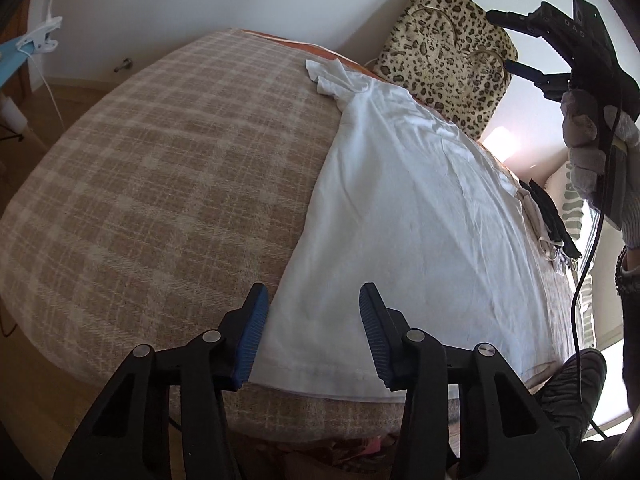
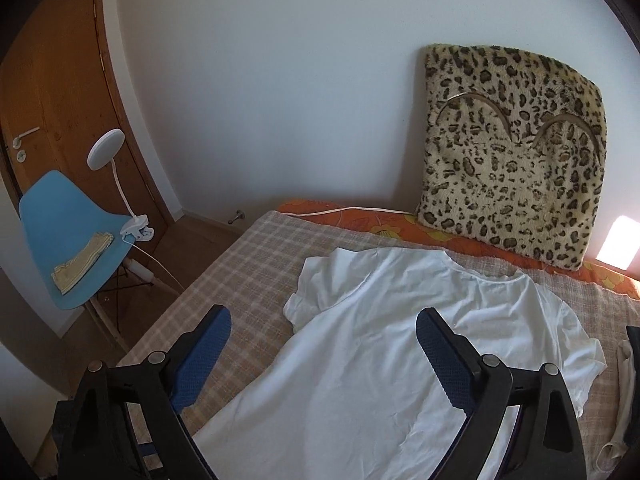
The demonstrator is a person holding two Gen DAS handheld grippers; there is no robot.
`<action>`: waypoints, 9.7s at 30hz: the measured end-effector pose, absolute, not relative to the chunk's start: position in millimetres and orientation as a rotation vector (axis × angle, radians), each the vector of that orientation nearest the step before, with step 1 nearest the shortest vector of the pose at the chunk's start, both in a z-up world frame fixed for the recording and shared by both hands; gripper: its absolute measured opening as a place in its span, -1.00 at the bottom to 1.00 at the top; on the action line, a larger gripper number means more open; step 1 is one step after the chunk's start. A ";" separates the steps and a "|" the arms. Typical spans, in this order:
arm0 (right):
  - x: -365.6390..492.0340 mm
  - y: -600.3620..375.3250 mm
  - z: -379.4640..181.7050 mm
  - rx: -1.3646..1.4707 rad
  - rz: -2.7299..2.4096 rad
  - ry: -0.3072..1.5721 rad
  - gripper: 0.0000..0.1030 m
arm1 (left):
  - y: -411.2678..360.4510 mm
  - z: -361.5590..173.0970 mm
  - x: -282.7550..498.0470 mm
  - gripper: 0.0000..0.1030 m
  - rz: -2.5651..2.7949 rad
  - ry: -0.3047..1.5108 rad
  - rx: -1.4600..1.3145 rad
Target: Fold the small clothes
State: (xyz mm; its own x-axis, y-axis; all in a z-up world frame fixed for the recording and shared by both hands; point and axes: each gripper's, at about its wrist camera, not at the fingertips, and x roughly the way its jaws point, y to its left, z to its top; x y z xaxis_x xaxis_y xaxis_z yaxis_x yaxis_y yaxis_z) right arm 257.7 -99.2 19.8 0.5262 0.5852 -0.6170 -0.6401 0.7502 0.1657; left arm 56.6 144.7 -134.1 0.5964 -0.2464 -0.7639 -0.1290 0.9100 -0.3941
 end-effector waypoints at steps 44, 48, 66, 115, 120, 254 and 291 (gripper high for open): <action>442.6 106.4 -125.4 -0.348 0.620 1.122 -0.96 | 155.2 -147.0 58.1 -0.93 -0.179 0.913 -0.483; 438.7 96.3 -103.8 -0.324 0.653 1.092 -0.96 | 152.0 -142.0 57.7 -0.94 -0.201 0.895 -0.494; 470.1 -37.4 -28.6 -0.256 0.554 0.993 -0.96 | 68.0 -123.8 78.5 -0.94 -0.427 0.899 -0.381; 242.5 -226.2 -74.7 -0.069 0.785 1.239 -0.24 | 82.4 -138.8 54.6 -0.38 -0.310 1.017 -0.401; 190.0 -238.6 -95.4 -0.045 0.860 1.309 -0.24 | 83.5 -143.8 57.5 -0.42 -0.308 1.012 -0.439; 481.2 -351.0 -32.3 0.256 0.450 0.924 -1.00 | -134.4 -104.3 66.1 -0.90 -0.638 0.790 -0.236; 477.4 -213.1 -80.5 0.196 0.684 1.008 -0.30 | -90.6 -117.4 51.0 -0.70 -0.477 0.840 -0.308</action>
State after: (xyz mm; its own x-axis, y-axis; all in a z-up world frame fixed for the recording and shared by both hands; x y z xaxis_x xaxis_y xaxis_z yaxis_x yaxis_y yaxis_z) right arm 477.4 -213.1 -80.5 0.3473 0.6102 -0.7121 -0.4369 0.7772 0.4529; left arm 51.0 -90.6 -117.4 0.5722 -0.5182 -0.6357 0.2812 0.8521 -0.4415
